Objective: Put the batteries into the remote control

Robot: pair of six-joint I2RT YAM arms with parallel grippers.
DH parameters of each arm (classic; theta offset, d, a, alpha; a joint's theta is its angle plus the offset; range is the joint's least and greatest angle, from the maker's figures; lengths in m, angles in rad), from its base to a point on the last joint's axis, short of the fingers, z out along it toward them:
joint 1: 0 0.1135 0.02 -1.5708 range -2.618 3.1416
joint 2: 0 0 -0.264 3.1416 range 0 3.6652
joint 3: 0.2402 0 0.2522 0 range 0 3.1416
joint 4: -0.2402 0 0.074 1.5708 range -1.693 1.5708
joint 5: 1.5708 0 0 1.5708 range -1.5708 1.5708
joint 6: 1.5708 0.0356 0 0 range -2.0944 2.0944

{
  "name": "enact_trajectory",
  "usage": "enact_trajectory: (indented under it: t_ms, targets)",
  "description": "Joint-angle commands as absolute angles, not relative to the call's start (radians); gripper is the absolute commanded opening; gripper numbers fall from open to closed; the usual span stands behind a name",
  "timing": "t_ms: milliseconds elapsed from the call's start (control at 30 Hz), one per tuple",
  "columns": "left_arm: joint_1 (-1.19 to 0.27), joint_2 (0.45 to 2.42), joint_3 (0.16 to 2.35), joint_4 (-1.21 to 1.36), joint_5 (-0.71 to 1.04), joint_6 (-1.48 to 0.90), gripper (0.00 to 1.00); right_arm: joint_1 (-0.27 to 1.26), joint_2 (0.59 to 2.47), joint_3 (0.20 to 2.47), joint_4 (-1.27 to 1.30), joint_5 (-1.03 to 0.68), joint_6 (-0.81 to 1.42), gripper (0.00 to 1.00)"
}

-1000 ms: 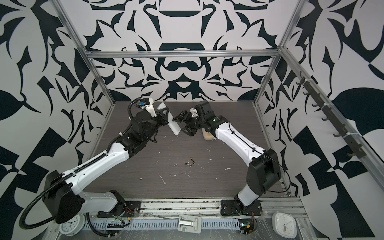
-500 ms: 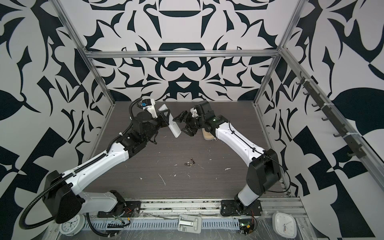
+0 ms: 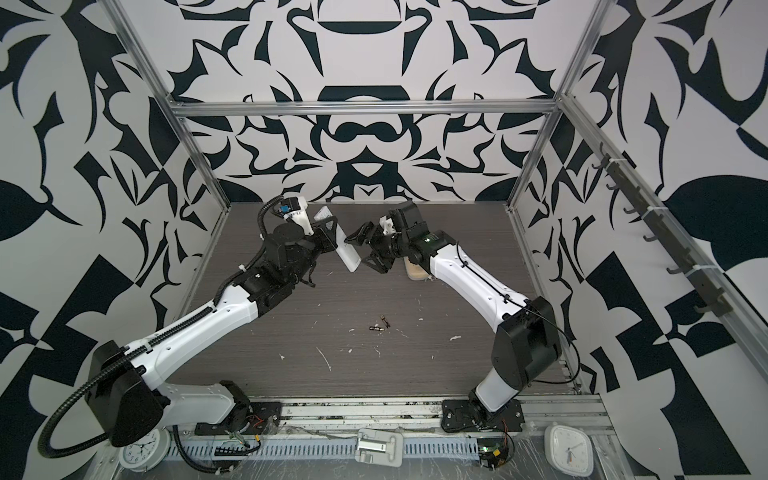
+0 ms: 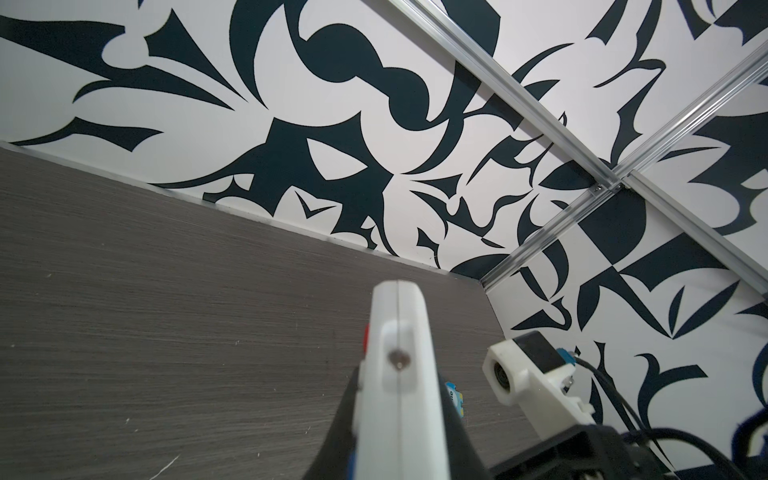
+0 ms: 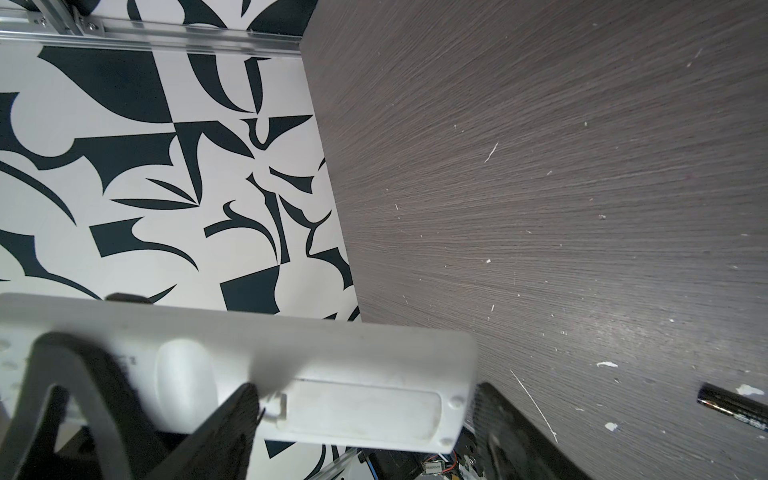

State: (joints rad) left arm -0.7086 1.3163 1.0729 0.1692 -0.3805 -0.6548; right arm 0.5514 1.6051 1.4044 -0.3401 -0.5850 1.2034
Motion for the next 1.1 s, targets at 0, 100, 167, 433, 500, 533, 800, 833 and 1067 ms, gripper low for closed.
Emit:
enact_trajectory:
  t_ms: [0, 100, 167, 433, 500, 533, 800, 833, 1067]
  targets:
    - [-0.707, 1.297, 1.114, 0.245, -0.380, -0.665, 0.00, 0.558, 1.610, 1.411, -0.339, -0.598, 1.190, 0.84]
    - [-0.707, 1.300, 1.108, 0.261, -0.379, -0.674, 0.00, 0.557, 1.614, 1.399, -0.341, -0.600, 1.195, 0.84]
    - [-0.707, 1.304, 1.112, 0.264, -0.376, -0.674, 0.00, 0.558, 1.616, 1.387, -0.333, -0.601, 1.201, 0.84]
    - [-0.707, 1.324, 1.123, 0.281, -0.358, -0.680, 0.00, 0.558, 1.626, 1.367, -0.339, -0.592, 1.203, 0.81]
    - [-0.707, 1.327, 1.123, 0.287, -0.358, -0.681, 0.00, 0.558, 1.628, 1.368, -0.347, -0.589, 1.196, 0.80]
    - [-0.707, 1.330, 1.124, 0.287, -0.356, -0.681, 0.00, 0.558, 1.629, 1.371, -0.358, -0.584, 1.183, 0.80]
    - [-0.707, 1.328, 1.123, 0.292, -0.370, -0.669, 0.00, 0.559, 1.642, 1.393, -0.442, -0.558, 1.106, 0.77]
    - [-0.707, 1.326, 1.123, 0.292, -0.373, -0.667, 0.00, 0.560, 1.641, 1.394, -0.446, -0.559, 1.099, 0.76]
    - [-0.707, 1.304, 1.114, 0.273, -0.399, -0.638, 0.00, 0.558, 1.647, 1.417, -0.499, -0.542, 1.052, 0.75]
